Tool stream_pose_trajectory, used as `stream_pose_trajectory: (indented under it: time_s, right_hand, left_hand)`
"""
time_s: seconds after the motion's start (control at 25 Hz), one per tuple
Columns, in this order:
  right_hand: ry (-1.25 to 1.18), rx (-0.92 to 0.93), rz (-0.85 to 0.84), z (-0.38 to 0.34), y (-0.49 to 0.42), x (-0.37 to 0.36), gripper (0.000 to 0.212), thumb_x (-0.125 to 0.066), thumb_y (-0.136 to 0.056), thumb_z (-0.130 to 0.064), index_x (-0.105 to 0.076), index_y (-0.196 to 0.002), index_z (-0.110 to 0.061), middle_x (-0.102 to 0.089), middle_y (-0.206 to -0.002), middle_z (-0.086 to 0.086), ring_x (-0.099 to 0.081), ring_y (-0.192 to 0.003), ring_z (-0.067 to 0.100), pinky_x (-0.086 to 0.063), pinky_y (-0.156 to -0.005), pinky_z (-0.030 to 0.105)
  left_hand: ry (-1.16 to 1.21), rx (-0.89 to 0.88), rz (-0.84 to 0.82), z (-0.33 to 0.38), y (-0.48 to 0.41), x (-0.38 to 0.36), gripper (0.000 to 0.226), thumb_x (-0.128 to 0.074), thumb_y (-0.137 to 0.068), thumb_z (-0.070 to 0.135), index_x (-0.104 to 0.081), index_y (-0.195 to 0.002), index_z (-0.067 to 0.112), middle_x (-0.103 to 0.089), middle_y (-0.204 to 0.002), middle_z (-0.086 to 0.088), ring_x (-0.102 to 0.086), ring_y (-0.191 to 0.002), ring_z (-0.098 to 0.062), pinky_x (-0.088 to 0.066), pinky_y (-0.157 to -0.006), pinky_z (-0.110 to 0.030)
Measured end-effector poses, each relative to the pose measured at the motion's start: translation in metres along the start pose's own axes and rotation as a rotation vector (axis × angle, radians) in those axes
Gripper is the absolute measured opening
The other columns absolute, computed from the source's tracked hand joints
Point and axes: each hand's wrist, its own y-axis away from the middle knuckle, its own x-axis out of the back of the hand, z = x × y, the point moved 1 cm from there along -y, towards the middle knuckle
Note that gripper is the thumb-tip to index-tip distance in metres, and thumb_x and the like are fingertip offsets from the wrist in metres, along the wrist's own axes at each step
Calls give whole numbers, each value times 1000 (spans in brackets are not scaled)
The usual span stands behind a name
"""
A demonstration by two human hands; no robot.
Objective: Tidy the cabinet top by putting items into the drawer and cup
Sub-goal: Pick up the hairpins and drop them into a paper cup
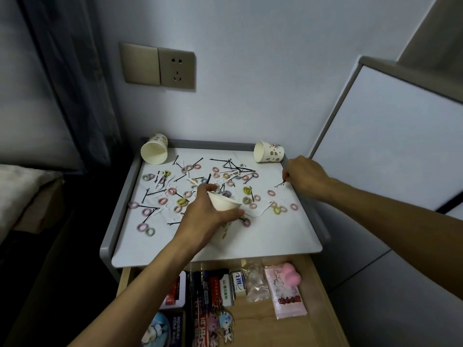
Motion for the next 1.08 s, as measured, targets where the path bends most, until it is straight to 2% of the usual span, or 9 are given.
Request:
stream_pose_trajectory:
  time_s: [0.12,0.28,0.44,0.56,0.68,0.8,0.92,1.0,1.08]
  right_hand:
    - [-82,22,5,-8,-1,18,20,-61,-91,-13,-70,-108,-10,-65,-111,13,-63,-95,27,-51,-80,32]
    - [-526,261,-28,-51,8,50,14,-66,-91,-15,-77,-100,-17,-72,-88,-7,-62,-78,-1,-41,-70,6]
    - [-630,465,-167,-100,20,54,15,-73,-84,-13,-78,-95,-21,-74,-89,-9,-64,-81,-3,-47,-72,12]
    - [-641,503,-206,-111,20,45,14,-75,-80,-14,-78,-93,-20,-74,-87,-8,-65,-81,0,-48,-73,16]
    - [-770,392,-134,-103,12,37,8,-74,-83,-14,-76,-89,-19,-73,-82,-7,-65,-74,-1,-49,-69,14]
    - [-805,130,-35,-83,-3,20,3,-72,-84,-11,-74,-86,-12,-71,-75,-2,-66,-65,7,-52,-63,22]
    - [-636,-108,-114,-63,-20,-5,7,-73,-83,-13,-73,-84,-6,-69,-72,4,-59,-55,9,-48,-53,21]
    - [-510,-205,-186,-61,-30,-22,17,-77,-77,-21,-69,-78,-6,-68,-75,9,-61,-60,17,-49,-55,28]
    - [-402,-250,-226,-66,-34,-33,27,-80,-70,-26,-57,-72,-11,-61,-73,6,-58,-65,18,-42,-50,25]
  left_hand:
    - [-15,-1,0,1,0,0,80,-86,-68,35,-40,-133,27,-55,-99,15,-60,-90,-10,-56,-81,-39]
    - [-74,-17,22,-1,1,0,87,-89,-63,35,-39,-134,26,-58,-108,6,-60,-96,-18,-54,-82,-38]
    - [-103,-48,40,-3,-1,1,92,-89,-61,29,-37,-137,25,-60,-113,3,-60,-98,-19,-52,-80,-35]
    - [-140,-68,55,-2,-3,3,91,-88,-62,27,-37,-137,25,-61,-111,3,-60,-97,-19,-49,-75,-32]
    - [-151,-65,89,-3,-5,6,91,-89,-60,27,-39,-136,25,-60,-114,2,-58,-100,-20,-49,-78,-34]
    - [-132,-70,131,-3,-9,11,89,-89,-59,27,-40,-134,27,-59,-115,2,-57,-103,-22,-51,-82,-37]
    - [-74,-66,164,0,-12,20,86,-89,-62,26,-41,-134,28,-58,-116,3,-57,-102,-20,-51,-84,-37]
    - [-48,-57,173,0,-15,24,86,-89,-61,27,-41,-133,30,-58,-117,3,-58,-102,-20,-53,-86,-40]
    - [-30,-58,176,1,-17,27,86,-89,-62,27,-41,-133,30,-58,-118,3,-58,-104,-20,-53,-87,-41]
